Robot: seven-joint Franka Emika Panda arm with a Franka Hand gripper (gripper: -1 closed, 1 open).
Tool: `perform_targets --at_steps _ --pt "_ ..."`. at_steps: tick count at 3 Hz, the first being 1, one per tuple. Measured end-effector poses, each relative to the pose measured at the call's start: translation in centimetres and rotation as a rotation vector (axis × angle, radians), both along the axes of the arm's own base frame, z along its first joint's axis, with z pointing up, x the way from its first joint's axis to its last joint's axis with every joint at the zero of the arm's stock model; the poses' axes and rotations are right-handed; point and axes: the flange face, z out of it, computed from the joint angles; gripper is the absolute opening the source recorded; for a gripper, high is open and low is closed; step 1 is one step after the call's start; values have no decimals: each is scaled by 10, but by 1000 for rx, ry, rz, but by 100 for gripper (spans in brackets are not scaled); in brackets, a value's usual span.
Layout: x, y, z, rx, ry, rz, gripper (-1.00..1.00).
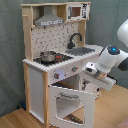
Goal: Play with the kitchen
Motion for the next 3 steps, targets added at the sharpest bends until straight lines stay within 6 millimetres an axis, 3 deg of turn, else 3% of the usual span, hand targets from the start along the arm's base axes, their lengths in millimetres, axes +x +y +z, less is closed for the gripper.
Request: perform_targets --at_steps 3 --pt "-20 -12 47 -92 -124 -71 100"
